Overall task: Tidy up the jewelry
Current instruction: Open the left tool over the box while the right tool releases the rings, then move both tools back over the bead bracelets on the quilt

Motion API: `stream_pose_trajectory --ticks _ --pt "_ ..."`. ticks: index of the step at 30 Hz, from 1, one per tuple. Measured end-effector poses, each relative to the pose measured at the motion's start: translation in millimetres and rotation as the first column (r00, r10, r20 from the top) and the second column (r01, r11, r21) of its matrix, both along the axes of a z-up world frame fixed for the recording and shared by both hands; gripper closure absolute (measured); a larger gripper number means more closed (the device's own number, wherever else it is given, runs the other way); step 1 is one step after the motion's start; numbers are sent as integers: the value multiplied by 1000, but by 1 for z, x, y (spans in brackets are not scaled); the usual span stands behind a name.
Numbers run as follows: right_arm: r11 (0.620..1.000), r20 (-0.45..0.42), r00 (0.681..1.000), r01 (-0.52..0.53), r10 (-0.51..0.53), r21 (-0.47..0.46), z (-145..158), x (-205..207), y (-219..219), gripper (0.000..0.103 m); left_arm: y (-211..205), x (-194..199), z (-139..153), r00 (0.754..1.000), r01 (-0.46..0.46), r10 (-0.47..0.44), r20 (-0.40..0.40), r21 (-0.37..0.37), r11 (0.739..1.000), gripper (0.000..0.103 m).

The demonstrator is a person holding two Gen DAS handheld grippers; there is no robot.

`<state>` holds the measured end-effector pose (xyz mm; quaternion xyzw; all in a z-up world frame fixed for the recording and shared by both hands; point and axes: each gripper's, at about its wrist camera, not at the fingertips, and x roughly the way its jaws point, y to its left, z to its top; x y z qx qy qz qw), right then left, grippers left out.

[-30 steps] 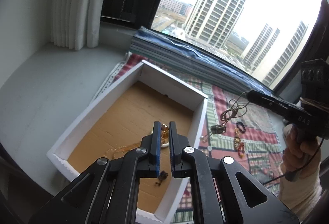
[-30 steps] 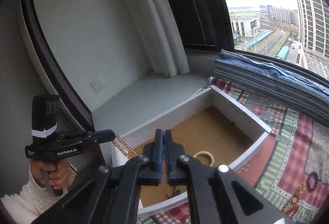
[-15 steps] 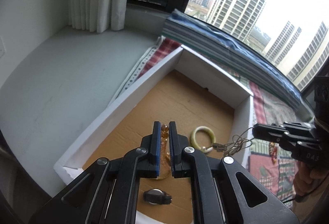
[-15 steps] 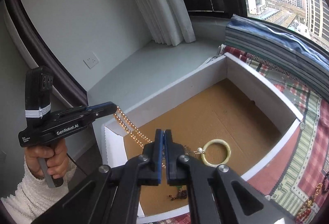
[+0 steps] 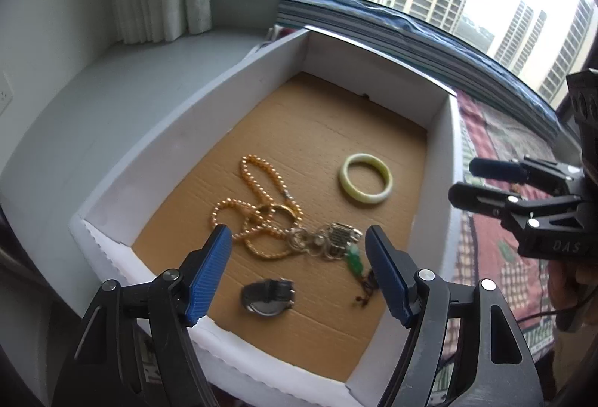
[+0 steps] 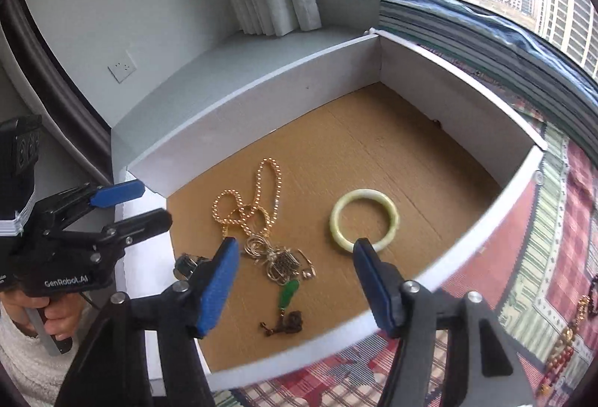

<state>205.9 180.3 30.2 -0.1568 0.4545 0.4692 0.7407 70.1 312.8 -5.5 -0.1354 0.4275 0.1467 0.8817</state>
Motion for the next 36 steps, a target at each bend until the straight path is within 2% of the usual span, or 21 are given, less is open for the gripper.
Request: stream_pose_trajectory --ticks 3,6,10,15,22,25,28,36 --pt "998 84 995 56 -56 -3 6 -6 -38 34 -41 -4 5 997 68 -67 33 -15 998 21" --pt "992 127 984 127 -124 -15 4 -11 -84 34 -84 -6 6 989 139 -137 60 -37 990 20" --pt "968 177 956 247 -236 -41 -9 -19 -153 34 -139 -3 -8 975 213 -210 77 -38 976 15" --pt "905 202 899 413 -387 -99 -41 -28 -244 34 -185 12 -49 969 246 -247 7 -123 961 15" --pt "804 189 813 577 -550 -143 -81 -31 -340 34 -232 33 -75 951 299 -302 -59 -51 953 15" --pt "758 164 772 635 -615 -148 -92 -27 -370 34 -242 40 -75 950 305 -307 -54 -40 952 15" --pt "731 141 744 668 -653 -138 -96 -24 -388 34 -248 44 -74 949 311 -311 -54 -11 950 15" --pt "723 129 733 680 -668 -119 -98 -23 -395 34 -254 46 -84 949 304 -303 -87 -13 953 15"
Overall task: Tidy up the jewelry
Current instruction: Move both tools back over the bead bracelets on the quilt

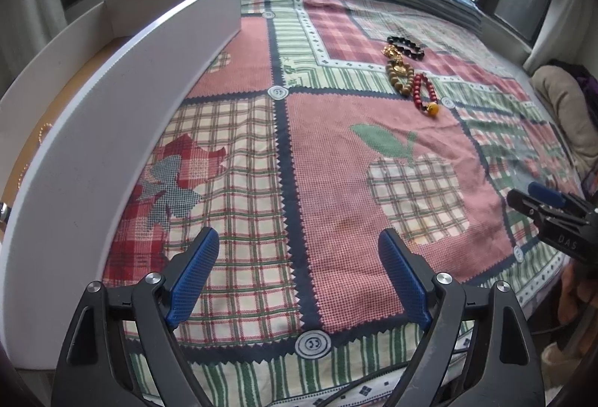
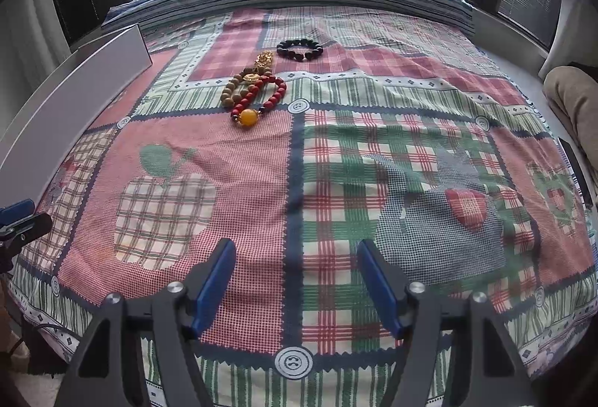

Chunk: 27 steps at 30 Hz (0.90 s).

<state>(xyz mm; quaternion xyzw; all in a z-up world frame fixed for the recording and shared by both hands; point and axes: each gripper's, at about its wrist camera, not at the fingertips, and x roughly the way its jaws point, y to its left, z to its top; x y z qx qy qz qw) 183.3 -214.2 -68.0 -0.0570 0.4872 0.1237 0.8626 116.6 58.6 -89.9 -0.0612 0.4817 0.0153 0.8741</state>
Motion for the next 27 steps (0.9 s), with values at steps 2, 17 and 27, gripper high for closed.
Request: stream_pose_trajectory --ticks 2,17,27 --pt "1000 -5 1000 -5 5 4 -2 -2 2 34 -2 0 -1 1000 3 -3 -2 1 1000 15" --pt "1000 -18 999 -27 27 3 -4 -18 10 34 0 -10 0 1000 -2 2 3 -11 1000 15" --pt "999 -18 999 -35 35 -6 -4 -23 14 34 3 -11 -3 1000 -17 17 -10 -18 1000 15"
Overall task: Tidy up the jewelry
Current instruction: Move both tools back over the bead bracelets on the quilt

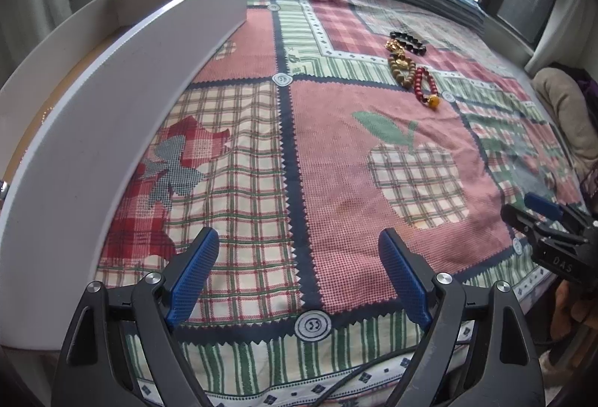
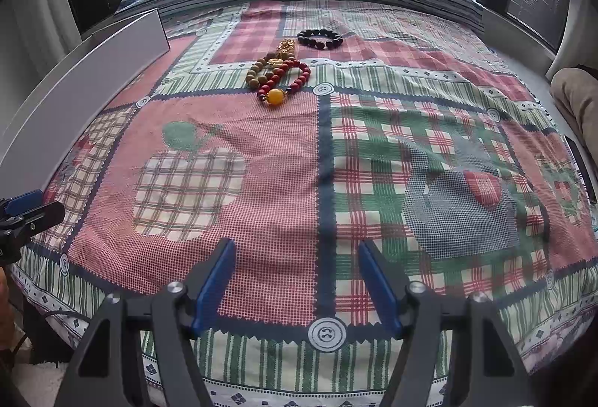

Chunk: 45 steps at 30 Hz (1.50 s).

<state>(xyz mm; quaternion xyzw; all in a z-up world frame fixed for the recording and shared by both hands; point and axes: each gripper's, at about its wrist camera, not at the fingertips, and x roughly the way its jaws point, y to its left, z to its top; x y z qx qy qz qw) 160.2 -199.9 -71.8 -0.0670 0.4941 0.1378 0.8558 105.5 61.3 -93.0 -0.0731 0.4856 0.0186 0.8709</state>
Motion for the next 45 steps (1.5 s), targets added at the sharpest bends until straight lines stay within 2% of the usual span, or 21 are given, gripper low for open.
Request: stream_pose_trajectory --ticks 32,45 --pt "1000 29 1000 -11 11 -19 9 -1 1 31 -7 12 -1 1000 19 -19 -6 1 1000 15" --pt "1000 56 998 6 -5 -3 23 -2 -10 31 -4 28 28 998 36 -38 53 36 999 15"
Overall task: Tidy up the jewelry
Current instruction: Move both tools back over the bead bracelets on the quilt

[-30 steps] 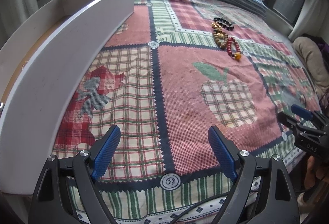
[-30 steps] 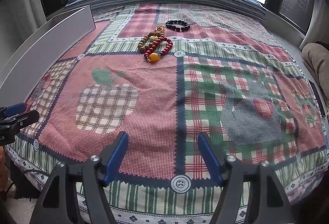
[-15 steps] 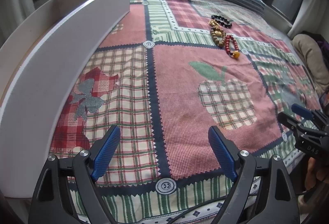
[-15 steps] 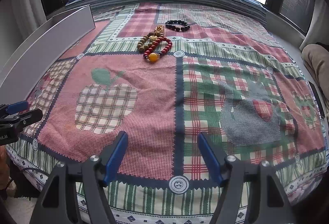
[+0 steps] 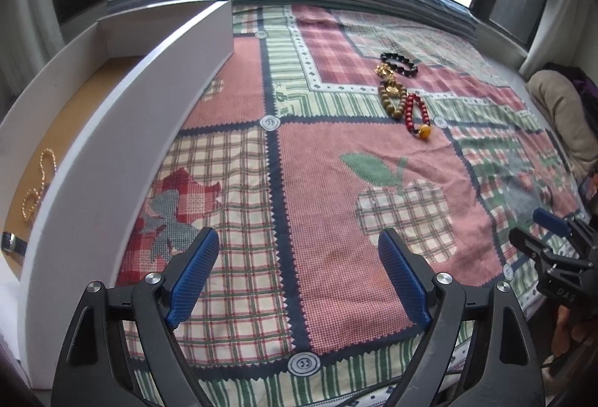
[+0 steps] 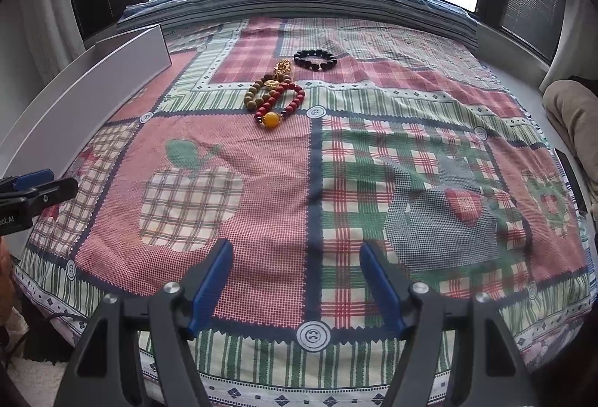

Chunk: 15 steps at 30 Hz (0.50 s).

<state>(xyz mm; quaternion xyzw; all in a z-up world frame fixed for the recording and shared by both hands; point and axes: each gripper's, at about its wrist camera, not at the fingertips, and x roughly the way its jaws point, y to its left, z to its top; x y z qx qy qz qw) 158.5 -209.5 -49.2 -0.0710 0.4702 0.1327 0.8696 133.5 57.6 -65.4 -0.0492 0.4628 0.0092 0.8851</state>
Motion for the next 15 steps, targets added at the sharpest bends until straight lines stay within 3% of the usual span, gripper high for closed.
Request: stream_pose_trajectory --ticks 15 --pt "1000 -9 1000 20 -20 4 -1 2 -10 31 -12 16 9 999 45 -45 23 11 999 14"
